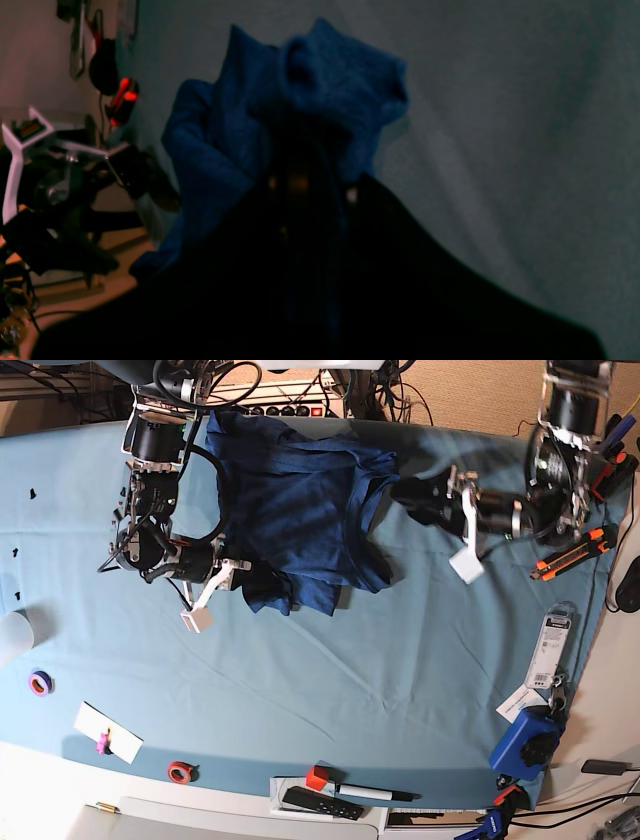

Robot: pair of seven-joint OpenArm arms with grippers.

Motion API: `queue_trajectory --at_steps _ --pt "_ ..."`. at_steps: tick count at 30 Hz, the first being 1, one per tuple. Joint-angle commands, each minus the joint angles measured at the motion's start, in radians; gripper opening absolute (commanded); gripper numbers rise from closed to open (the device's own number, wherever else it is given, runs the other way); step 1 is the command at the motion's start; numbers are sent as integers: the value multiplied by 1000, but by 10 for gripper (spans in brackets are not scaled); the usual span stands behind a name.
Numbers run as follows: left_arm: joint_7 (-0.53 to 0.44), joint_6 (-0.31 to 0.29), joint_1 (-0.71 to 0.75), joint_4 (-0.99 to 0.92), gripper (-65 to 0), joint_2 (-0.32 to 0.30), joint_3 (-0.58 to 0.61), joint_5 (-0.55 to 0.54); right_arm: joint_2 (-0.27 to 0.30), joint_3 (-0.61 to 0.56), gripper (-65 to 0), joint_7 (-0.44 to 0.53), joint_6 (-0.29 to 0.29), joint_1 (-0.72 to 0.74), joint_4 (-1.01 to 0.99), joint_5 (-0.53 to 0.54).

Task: Layout the t-shirt on the table in an organized manner, then fold the t-shirt properly
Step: 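Grasp the shirt's side with the left gripper and lift it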

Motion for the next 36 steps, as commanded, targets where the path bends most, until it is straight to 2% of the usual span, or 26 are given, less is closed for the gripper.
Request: queue_trajectory --at_steps 1,8,11,15,23,27,29,30,31,33,34,36 --pt "40 7 11 3 -169 8 5 56 8 -2 -650 -3 4 17 12 6" --pt "31 24 28 12 -169 126 5 237 8 -2 -650 -3 4 17 12 5" --pt "23 34 28 23 -169 154 6 296 8 -2 -650 -3 4 17 12 5" --pt "23 47 32 40 -169 154 58 344 8 -2 -650 -3 4 17 12 6" --pt "-27 93 47 40 -169 158 341 435 8 -2 -650 -3 4 17 12 5" --pt "-48 96 46 41 -184 157 370 472 8 -2 -650 -3 4 17 12 5" --pt "-47 96 44 41 -238 156 359 475 8 -2 -650 -3 4 18 12 6" --pt "-46 97 44 41 -291 156 349 475 8 -2 -650 -3 4 18 12 6" --pt "-44 96 43 41 -372 156 338 475 8 -2 -650 -3 4 18 13 8" --pt "-36 94 42 41 -612 156 309 475 9 -2 -650 -4 18 18 13 31" --pt "-36 89 41 42 -650 156 290 475 8 0 -650 -8 32 18 13 48" --pt "-32 87 39 54 -650 157 246 474 8 15 -650 -24 34 18 13 77"
